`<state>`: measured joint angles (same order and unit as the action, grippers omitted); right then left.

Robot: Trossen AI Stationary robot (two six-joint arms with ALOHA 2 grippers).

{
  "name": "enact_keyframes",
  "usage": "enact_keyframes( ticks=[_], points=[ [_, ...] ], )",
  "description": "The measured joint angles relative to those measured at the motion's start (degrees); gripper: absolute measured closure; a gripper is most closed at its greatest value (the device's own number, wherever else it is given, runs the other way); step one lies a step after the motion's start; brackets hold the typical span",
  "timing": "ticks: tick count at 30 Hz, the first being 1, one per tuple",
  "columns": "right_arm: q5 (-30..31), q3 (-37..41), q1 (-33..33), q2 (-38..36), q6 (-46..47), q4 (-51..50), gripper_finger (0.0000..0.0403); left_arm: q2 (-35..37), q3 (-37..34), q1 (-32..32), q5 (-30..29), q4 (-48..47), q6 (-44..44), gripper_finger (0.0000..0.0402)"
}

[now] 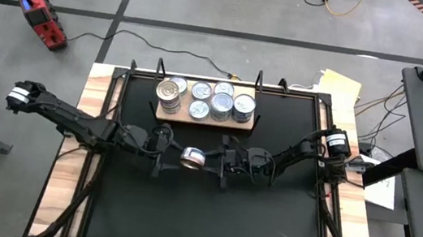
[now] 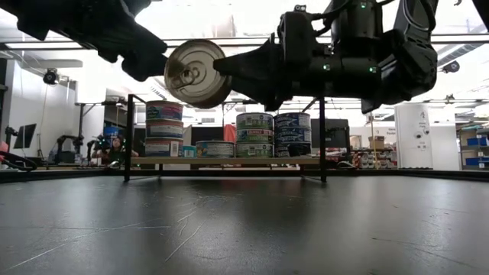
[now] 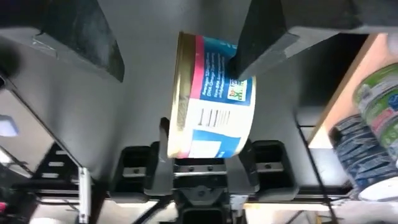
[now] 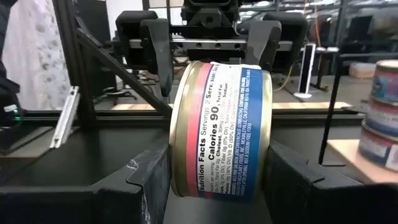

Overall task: Stack canned seafood by type on shelf
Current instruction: Stack the blue tuna can on top of the other blue tuna cans on the shelf

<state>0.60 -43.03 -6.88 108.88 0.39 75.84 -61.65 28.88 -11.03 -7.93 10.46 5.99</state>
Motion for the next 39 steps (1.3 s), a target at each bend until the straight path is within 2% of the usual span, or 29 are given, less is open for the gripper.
enact_keyframes(
  ticks=[5,15,24,27,32,39],
  points=[
    [2.20,-0.09,-0.63,0.00,-1.36,0.76,0.0210,0.17,0.00,0.02,-3.26,0.69,0.60,0.0110],
    [1.86,-1.07,-1.07,0.00,-1.77,0.93,0.0210,-0.02,0.00,0.21,-8.09,1.39,-0.09,0.0114],
    [1.11,-2.50,-1.50,0.00,-3.11,0.65,0.0208,-0.07,0.00,0.31,-1.12,4.04,-0.25,0.0128],
    [1.43,-3.91,-1.50,-0.02,-3.47,-1.23,0.0209,-0.07,0.00,0.31,-0.42,3.88,1.73,0.0157],
    [1.99,-6.76,-1.57,-0.02,-2.45,-7.46,0.0199,-0.02,-0.05,0.20,0.15,2.99,3.13,0.0230],
    [2.45,-7.85,-1.54,-0.29,-0.31,-9.24,0.0150,0.22,-0.11,0.29,2.14,3.64,19.69,0.0230]
  ],
)
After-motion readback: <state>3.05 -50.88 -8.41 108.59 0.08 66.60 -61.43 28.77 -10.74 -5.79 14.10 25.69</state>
